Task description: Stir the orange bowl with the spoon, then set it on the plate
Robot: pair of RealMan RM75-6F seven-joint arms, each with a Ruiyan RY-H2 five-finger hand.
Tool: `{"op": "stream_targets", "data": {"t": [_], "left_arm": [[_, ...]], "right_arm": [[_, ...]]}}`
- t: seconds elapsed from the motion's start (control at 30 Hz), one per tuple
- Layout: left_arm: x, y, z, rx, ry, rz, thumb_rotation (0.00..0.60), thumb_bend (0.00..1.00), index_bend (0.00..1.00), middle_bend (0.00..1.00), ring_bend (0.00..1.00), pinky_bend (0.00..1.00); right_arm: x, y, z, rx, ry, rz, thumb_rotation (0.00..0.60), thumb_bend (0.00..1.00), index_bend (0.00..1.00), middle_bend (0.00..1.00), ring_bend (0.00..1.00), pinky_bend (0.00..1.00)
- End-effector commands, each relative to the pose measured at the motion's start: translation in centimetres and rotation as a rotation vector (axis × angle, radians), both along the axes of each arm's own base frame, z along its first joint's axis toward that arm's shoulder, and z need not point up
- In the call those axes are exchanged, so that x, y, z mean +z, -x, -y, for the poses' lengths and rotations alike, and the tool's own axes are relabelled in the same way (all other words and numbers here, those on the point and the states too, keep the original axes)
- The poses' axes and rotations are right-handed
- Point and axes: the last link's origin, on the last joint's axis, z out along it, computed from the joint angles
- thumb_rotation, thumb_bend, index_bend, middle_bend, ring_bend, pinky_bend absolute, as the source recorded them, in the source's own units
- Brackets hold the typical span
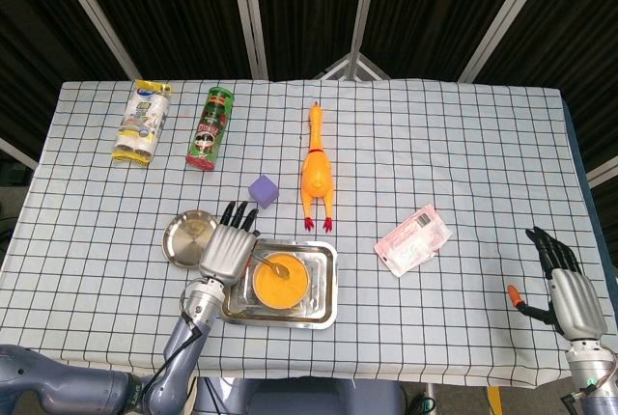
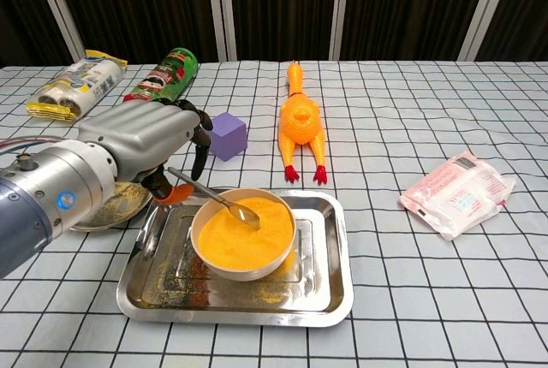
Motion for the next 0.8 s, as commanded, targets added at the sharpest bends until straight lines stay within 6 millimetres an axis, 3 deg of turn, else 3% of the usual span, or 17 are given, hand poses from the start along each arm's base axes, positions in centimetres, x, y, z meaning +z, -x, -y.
{"op": "stream_targets", "data": {"t": [0.03, 0.8], "left_arm": [[0.1, 0.0, 0.1, 0.005, 0.005, 0.004, 0.600, 0.58, 0.56, 0.12, 0.00, 0.00], [2.5, -0.8, 0.5, 0.226, 0.094, 0.114, 0.600, 0.60, 0.58, 0.12, 0.00, 0.00]], "right_arm": [[0.0, 0.0, 0.0, 0.000, -0.001, 0.000, 0.600, 0.40, 0.00, 0.00, 0.00, 0.00], [-0.1, -0.1, 0.0, 0.001, -0.003, -0.002, 0.600, 0.40, 0.00, 0.00, 0.00, 0.00]]}}
